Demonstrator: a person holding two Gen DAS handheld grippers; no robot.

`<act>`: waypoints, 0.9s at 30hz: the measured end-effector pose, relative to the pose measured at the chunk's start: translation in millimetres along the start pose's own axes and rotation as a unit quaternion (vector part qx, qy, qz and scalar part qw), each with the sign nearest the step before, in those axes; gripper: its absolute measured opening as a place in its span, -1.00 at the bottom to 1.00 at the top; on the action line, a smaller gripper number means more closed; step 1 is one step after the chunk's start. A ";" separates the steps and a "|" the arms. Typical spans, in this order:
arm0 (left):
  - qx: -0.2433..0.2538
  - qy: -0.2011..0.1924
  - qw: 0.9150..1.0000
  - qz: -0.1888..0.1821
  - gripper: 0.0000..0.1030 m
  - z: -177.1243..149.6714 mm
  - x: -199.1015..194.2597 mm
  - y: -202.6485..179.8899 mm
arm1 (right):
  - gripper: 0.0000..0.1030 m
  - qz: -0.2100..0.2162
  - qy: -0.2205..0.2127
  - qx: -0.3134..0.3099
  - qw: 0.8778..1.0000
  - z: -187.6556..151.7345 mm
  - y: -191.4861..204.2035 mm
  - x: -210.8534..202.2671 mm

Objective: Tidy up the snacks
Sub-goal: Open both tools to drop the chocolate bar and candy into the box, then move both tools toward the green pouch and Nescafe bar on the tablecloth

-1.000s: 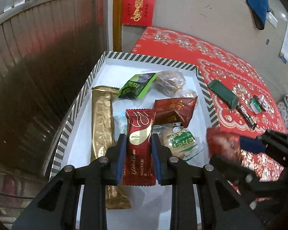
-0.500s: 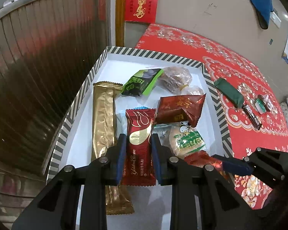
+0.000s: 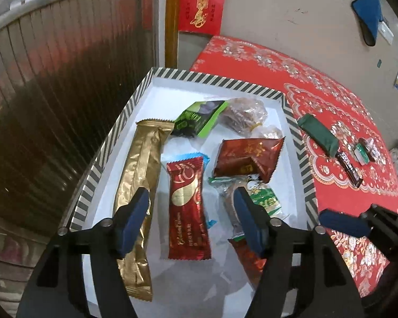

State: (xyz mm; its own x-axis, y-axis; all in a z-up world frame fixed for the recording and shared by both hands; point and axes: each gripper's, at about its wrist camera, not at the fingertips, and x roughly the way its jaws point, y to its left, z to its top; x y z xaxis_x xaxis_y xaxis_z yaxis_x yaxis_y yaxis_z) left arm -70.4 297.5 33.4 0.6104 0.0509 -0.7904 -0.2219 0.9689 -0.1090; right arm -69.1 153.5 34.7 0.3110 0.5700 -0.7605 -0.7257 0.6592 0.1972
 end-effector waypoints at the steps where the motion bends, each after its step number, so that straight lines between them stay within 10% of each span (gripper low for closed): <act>1: 0.002 -0.002 1.000 0.000 0.47 0.5 -1.3 -2.0 | 0.27 0.000 -0.006 0.008 1.000 -0.4 -5.3 -5.6; 27: 0.055 -0.005 0.998 -0.044 0.48 16.5 -13.8 -114.7 | 0.53 -0.121 -0.065 0.125 0.983 -51.0 -138.9 -97.8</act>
State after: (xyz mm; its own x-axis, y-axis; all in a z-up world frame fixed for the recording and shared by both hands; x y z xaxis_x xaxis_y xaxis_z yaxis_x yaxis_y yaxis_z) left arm -40.8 189.7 66.8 0.6307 -0.0331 -0.7753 -0.0839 0.9903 -0.1105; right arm -30.0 -18.8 50.2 0.5425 0.4292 -0.7221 -0.4528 0.8735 0.1789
